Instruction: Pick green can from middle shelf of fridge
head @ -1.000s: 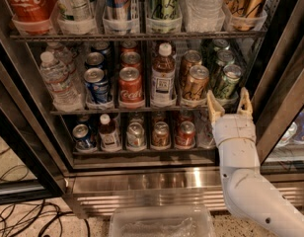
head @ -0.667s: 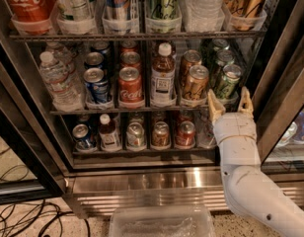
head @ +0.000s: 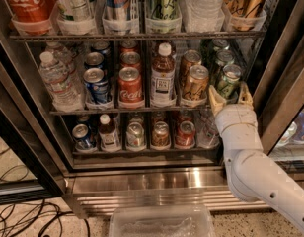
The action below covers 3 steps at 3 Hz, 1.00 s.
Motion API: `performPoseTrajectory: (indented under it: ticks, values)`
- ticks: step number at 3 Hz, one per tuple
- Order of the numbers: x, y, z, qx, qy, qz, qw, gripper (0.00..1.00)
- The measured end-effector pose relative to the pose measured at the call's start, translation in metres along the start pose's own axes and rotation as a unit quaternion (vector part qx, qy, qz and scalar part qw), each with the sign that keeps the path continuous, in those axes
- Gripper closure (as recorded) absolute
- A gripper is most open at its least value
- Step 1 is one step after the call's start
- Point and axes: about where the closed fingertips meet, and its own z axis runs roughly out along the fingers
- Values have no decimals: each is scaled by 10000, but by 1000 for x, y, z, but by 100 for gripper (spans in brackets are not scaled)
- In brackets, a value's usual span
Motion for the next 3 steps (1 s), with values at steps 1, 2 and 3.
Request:
performPoseTrajectory:
  ticks: [1,2,3]
  values:
    - [1,-2,9,48,-12,-37,10000,40]
    - [5,-4,17,92,35,-76,9999,39]
    - [10,-6,23,147,88,-124,9998,38]
